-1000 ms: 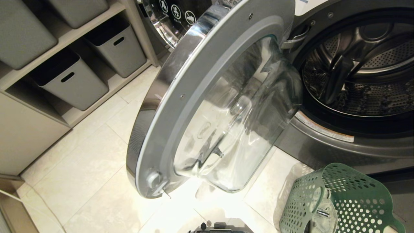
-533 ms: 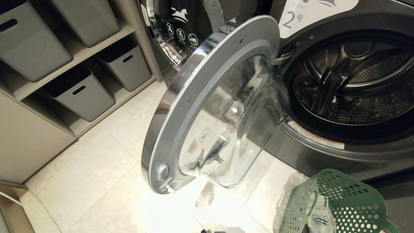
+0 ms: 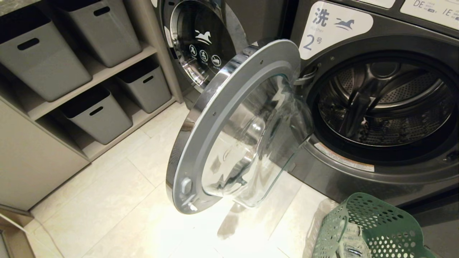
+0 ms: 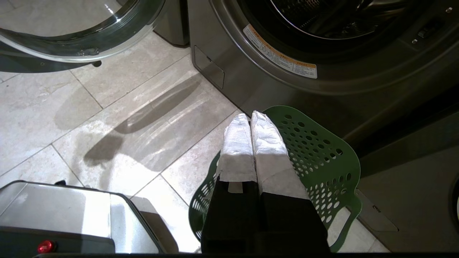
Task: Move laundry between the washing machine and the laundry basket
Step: Close the washing machine door with the left hand
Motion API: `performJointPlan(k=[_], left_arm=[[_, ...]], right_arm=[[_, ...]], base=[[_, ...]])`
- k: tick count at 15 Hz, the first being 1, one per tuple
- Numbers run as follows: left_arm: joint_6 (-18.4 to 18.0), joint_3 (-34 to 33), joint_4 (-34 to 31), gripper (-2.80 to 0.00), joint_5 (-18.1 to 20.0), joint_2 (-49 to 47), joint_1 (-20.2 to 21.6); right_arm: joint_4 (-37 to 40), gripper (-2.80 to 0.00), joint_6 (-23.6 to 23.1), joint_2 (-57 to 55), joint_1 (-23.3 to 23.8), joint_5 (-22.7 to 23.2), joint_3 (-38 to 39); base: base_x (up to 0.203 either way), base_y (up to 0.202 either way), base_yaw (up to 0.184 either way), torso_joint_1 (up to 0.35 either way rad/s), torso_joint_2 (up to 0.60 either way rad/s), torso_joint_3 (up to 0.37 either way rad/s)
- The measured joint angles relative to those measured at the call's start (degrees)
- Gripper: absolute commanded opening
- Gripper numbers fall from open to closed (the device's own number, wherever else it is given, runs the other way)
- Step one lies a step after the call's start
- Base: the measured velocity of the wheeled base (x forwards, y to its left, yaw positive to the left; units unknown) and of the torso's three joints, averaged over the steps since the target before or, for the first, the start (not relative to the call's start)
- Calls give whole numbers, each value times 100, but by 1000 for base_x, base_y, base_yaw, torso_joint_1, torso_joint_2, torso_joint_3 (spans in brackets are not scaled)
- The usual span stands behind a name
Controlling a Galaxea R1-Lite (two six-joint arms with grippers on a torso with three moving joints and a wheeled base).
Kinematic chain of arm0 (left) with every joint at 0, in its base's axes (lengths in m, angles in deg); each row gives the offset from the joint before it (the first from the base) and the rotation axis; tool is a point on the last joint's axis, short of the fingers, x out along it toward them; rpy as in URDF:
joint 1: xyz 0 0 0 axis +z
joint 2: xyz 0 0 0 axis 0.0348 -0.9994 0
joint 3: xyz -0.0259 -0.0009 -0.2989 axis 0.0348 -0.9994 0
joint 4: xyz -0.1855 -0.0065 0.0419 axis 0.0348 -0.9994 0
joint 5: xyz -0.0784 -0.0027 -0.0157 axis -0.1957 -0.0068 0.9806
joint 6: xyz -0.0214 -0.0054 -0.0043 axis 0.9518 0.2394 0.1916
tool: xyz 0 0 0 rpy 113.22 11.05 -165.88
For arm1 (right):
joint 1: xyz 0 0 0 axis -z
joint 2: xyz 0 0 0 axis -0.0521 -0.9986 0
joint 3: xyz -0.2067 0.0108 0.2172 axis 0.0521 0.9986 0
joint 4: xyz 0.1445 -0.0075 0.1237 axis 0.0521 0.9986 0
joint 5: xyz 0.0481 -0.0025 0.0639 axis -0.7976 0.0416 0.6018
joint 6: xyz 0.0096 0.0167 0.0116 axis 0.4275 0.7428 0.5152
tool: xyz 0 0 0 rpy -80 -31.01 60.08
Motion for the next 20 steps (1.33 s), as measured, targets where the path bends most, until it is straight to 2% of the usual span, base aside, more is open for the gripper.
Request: performJointPlan(k=[8, 20], left_arm=[[0, 0, -6, -280, -1, 0, 2], [-1, 0, -4, -280, 0, 0, 0]], right_arm=[[0, -280, -9, 0, 0, 6, 0], [0, -280, -9, 0, -2, 6, 0]], base=[[0, 3, -16, 1, 0, 3], [-1, 8, -174, 2, 2, 3]])
